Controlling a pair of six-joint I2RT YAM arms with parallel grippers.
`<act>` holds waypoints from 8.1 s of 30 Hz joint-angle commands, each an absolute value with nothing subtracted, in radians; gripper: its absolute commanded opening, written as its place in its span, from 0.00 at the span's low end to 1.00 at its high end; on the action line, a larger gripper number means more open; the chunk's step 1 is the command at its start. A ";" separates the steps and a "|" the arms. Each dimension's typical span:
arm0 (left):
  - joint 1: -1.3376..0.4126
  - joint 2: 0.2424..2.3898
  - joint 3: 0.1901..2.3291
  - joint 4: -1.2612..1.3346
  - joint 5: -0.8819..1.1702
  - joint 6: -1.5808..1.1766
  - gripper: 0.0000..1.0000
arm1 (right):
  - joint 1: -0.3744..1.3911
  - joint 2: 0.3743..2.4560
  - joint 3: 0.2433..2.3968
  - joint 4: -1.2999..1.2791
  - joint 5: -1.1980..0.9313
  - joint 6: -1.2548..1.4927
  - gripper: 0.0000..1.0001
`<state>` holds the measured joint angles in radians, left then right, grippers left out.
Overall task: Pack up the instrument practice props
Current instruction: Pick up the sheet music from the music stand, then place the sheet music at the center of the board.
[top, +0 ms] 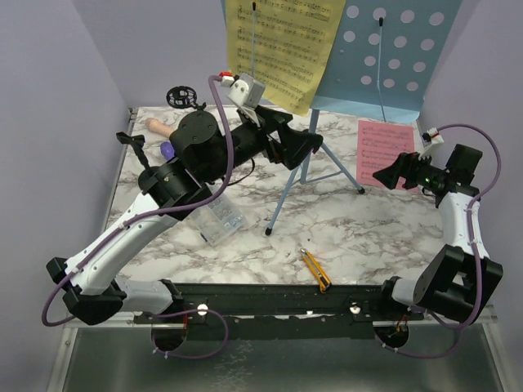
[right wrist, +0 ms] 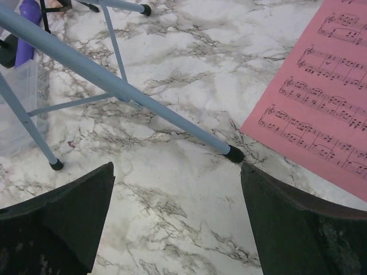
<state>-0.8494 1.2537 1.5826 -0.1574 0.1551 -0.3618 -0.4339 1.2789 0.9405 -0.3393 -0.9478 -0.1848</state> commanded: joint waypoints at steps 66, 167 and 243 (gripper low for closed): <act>-1.185 1.492 1.715 0.403 -0.672 0.542 0.00 | -0.440 1.260 0.931 -0.355 -1.008 -0.194 0.95; -1.298 1.879 1.509 -0.358 -0.508 -0.328 0.00 | -0.221 1.448 0.747 -0.276 -1.090 0.296 0.96; -1.064 1.096 0.867 -0.203 -0.058 -0.398 0.90 | -0.310 1.339 1.384 -0.658 -0.674 -0.448 0.00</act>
<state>-1.0714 1.1526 0.9066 -0.2520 -0.0463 -0.3580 -0.3031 1.2743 1.2949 -0.6525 -0.6144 -0.3576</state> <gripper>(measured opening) 0.899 0.003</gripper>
